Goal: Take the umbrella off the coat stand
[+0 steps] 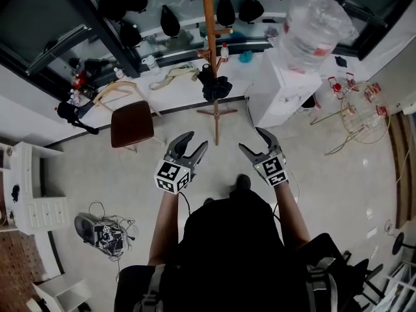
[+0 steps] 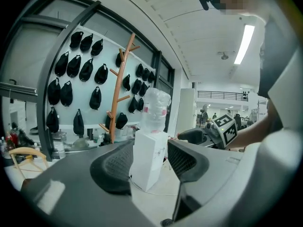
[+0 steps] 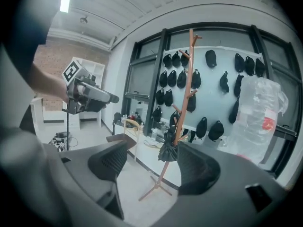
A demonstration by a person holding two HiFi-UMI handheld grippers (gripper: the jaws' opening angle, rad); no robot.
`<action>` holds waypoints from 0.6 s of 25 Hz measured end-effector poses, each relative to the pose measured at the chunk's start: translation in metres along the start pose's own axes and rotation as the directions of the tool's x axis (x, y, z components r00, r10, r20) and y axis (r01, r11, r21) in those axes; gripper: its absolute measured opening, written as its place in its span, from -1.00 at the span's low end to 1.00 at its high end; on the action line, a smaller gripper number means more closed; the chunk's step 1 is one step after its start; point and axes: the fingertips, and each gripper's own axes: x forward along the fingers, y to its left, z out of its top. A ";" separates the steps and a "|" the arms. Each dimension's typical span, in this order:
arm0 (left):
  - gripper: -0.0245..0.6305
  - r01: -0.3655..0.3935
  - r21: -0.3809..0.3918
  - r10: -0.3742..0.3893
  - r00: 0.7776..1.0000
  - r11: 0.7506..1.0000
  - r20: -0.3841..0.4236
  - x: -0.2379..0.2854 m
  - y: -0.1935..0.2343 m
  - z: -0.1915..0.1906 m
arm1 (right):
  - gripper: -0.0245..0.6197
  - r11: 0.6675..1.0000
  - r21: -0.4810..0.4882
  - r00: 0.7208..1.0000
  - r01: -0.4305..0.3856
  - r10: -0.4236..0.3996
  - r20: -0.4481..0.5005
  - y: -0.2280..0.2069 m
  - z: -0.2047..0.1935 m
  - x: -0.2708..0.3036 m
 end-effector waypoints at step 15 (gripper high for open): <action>-0.23 -0.145 -0.052 0.145 0.989 0.988 -0.012 0.058 -0.012 0.011 | 0.10 0.987 -0.032 0.988 -0.157 0.157 -0.002 -0.066 -0.020 0.017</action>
